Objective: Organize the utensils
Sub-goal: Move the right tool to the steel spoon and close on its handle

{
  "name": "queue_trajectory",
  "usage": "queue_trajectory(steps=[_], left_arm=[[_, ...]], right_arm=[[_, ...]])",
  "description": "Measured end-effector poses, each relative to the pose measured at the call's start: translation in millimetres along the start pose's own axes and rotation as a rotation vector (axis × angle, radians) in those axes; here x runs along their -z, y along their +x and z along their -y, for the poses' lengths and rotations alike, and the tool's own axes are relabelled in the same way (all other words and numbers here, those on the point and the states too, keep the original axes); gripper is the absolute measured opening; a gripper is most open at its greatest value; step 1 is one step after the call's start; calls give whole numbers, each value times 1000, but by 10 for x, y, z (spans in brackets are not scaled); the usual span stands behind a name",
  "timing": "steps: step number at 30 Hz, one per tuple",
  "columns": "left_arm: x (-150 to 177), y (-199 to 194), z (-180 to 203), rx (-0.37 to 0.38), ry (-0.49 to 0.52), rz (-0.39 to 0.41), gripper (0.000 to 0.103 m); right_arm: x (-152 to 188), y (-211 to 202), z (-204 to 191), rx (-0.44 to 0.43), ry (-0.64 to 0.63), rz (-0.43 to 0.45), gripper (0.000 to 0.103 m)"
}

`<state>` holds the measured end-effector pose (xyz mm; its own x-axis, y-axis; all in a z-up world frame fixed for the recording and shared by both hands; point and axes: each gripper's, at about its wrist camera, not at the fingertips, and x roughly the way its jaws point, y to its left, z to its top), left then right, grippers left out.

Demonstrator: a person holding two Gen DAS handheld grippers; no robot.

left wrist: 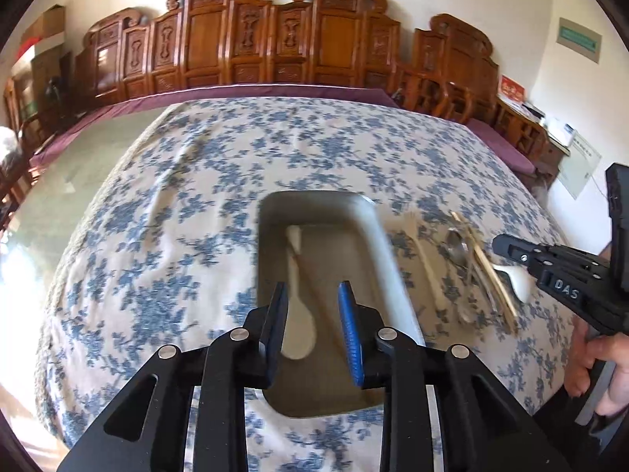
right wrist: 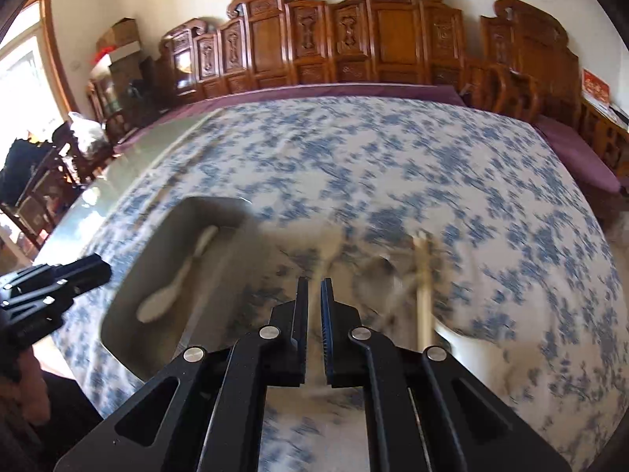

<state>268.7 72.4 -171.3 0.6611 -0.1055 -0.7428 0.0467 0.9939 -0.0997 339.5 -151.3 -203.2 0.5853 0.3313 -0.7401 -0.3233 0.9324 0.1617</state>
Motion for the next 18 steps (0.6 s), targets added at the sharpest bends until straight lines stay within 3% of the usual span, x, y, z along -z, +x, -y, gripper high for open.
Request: queue_trajectory(steps=[3,5,11,18], left_arm=[[17,-4,130,12,23,3,26],[28,1,203,19,35,1,26],[80,22,374,28,75,-8,26],[120,43,456,32,97,-16,26]], right_arm=[[120,54,75,14,6,-30,9],[223,106,62,17,2,-48,18],[437,243,-124,29,-62,-81,27],[591,436,-217,105,-166,-135,29]])
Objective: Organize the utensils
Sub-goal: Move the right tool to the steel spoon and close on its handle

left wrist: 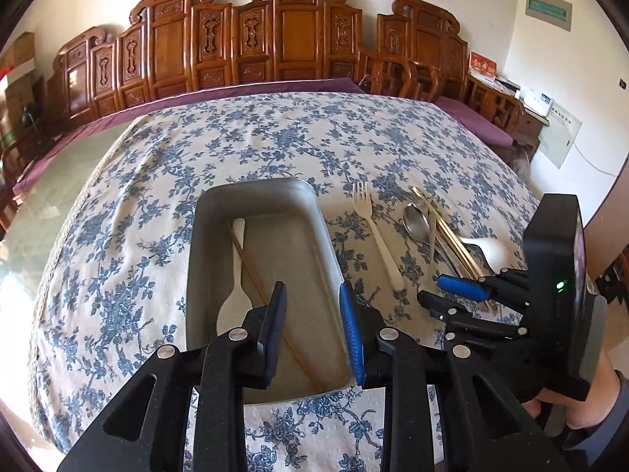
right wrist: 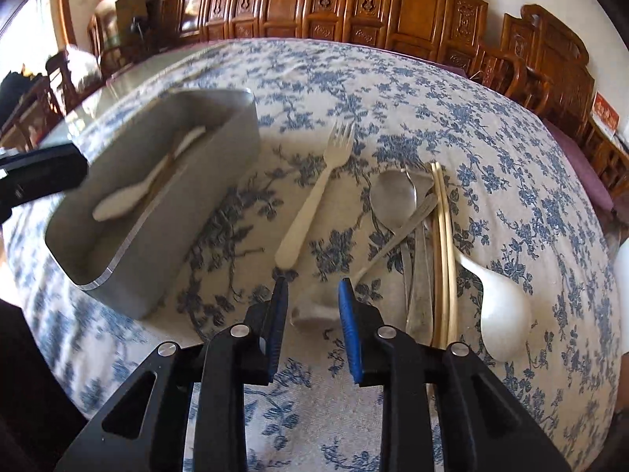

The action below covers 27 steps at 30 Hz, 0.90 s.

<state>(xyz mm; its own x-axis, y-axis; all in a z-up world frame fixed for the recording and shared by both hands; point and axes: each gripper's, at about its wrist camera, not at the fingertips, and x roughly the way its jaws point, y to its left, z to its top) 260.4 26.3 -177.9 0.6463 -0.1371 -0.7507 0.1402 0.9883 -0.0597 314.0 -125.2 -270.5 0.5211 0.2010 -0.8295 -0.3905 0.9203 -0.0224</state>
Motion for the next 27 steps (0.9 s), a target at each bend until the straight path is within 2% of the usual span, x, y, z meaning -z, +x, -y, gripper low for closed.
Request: queue_trajectory(steps=[7,15,27], left_arm=[[9,13,60,2,13,-1,26],[21,41,123,2,29,-7,26],[27,39,115,0,27,-6,26]], right_arm=[[87,10,20,56,-56,-18,29],[98,-56,24,30,-61,-10,29],[76,54,-1,38,-99,-29,30]])
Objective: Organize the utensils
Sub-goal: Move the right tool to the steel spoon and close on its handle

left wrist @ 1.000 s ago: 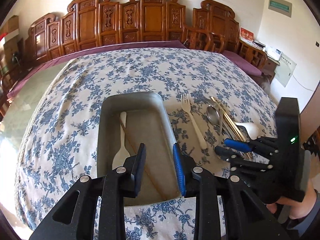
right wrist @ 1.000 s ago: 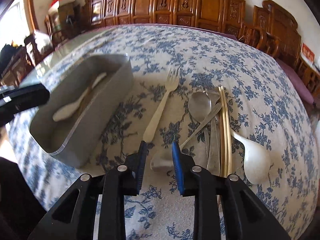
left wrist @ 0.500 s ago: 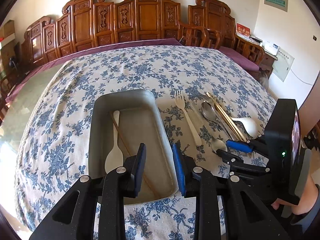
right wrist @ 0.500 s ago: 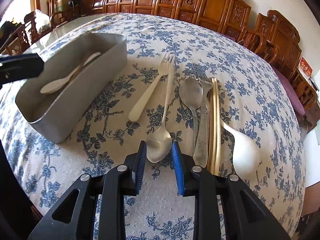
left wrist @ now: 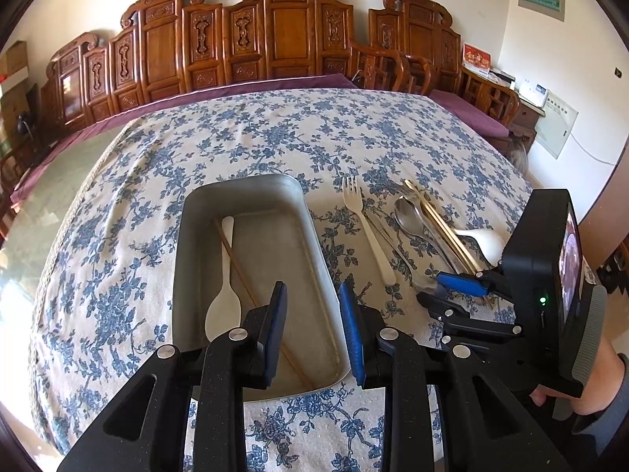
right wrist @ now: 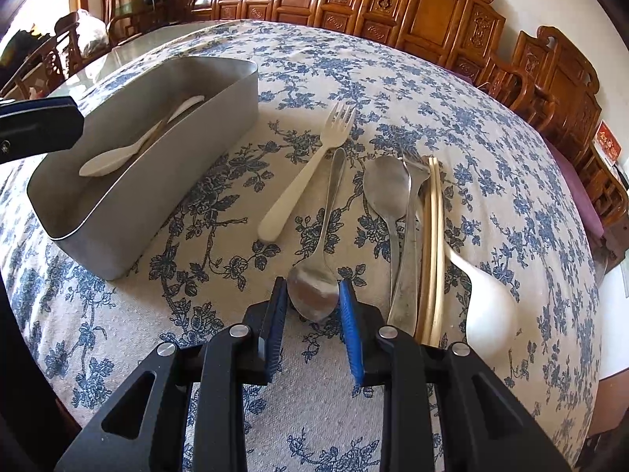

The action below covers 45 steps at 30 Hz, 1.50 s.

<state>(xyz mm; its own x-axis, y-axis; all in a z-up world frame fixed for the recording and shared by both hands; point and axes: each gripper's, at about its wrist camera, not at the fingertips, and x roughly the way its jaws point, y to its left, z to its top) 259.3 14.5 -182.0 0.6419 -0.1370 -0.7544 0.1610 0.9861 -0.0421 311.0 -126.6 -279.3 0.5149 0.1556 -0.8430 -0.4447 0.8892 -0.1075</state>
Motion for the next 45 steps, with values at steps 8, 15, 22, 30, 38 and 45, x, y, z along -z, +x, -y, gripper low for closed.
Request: queue_trajectory(steps=[8,15,22,30,38,45], left_arm=[[-8,3,42,2,9,1,26],[-24,83,204,3,29,-16,26],[-44,155,404,-5,63,-22,26],[-63,185,445,-14,71,-28,26],[-90,170,395,-16,54,-24,26],[-198,201,434,-8,57,-34,26]], right_arm=[[1,-56,53,-18,2,20,27],[39,-215,278,-99,41,76,27],[163,-130,286,-117,1,57,28],[184,-89,146,-79,-90,87,29],[155,-115,157,-80,-136,114,27],[169,-215,455,-177,31,132,27]])
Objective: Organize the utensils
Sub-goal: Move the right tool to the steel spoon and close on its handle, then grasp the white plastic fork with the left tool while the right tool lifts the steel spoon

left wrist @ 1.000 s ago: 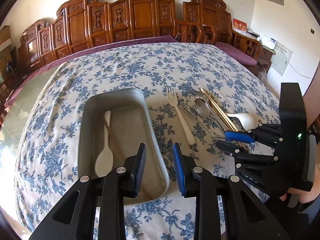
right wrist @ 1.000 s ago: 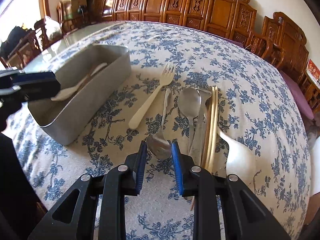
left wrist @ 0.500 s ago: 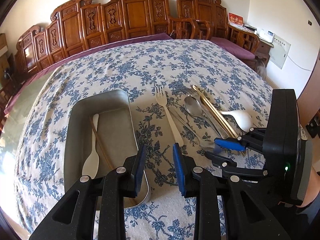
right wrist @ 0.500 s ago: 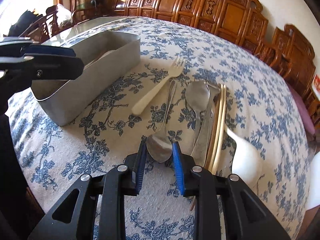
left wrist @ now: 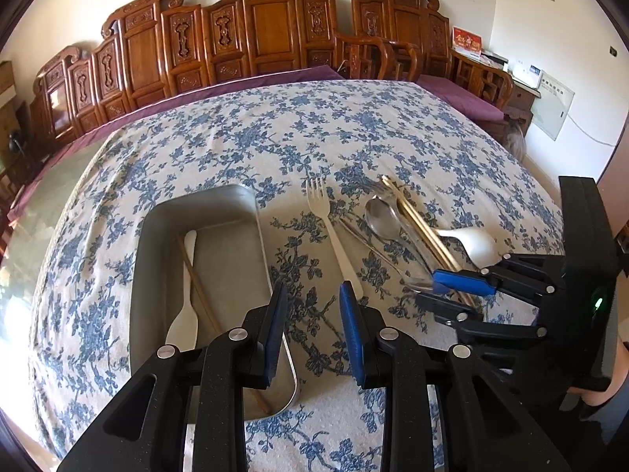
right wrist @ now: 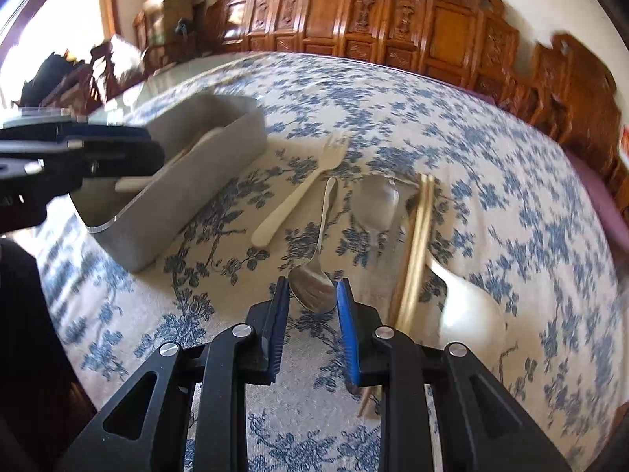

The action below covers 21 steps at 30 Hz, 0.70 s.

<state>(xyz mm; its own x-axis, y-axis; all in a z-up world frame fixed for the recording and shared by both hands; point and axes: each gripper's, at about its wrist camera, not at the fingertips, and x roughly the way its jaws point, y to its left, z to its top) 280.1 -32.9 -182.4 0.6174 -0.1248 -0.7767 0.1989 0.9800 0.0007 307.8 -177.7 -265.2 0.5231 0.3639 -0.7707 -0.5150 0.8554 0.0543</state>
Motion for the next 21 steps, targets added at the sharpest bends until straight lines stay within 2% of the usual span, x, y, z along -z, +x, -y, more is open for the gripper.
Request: queue_trajectory(steps=[3,7,8,16,21], left_arm=[[-62,72,30,12,-5,-11,26],[-150,214,66,41,-26,-35,26],[-171,244,79,43,-27,-38,25],[-329,522,228,21,4,-90,24],[-366,717,310,21,22,-150,20]], right_arm=[[33,-54,162,-25,84,6,27],[78,-134,283,-48,136,26,25],[84,-148,300,-52,142,29,11],[71,-239,324,-70,105,51,9],[39,-327,322,-83,90,72,5]])
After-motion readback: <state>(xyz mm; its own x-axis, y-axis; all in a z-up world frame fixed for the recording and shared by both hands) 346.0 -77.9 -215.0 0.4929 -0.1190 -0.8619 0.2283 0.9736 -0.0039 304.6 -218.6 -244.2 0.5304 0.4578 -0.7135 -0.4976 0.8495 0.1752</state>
